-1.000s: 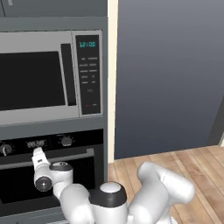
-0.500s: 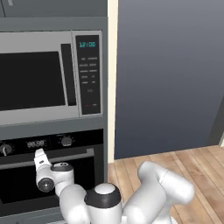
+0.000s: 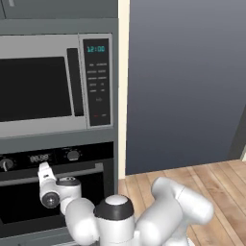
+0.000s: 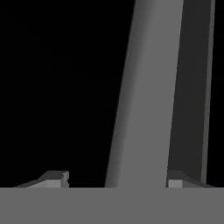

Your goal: Take the fish from the oven and place it on the plate on the counter.

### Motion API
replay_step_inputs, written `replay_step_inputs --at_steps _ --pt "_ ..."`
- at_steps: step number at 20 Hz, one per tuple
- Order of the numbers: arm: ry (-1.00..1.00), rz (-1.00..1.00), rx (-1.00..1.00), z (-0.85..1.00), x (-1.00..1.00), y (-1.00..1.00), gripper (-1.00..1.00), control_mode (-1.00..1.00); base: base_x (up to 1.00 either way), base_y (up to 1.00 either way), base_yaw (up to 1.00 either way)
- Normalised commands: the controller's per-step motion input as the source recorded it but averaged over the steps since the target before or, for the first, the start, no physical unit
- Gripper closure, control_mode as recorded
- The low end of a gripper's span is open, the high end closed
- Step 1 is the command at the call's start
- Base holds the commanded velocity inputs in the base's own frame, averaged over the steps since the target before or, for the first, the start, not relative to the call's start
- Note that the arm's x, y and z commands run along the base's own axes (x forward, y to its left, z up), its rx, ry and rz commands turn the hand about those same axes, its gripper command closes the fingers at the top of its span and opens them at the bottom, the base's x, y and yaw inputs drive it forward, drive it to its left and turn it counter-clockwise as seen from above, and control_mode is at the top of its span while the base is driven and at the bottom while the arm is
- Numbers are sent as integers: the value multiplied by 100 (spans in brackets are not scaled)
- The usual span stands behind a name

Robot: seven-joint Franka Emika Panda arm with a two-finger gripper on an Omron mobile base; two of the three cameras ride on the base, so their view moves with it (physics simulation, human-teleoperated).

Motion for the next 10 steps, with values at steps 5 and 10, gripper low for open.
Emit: replay_step_inputs --at_steps 5,10 --pt "1 0 0 0 0 0 100 -100 0 0 0" --pt "5 0 0 -14 -22 0 100 -100 0 0 0"
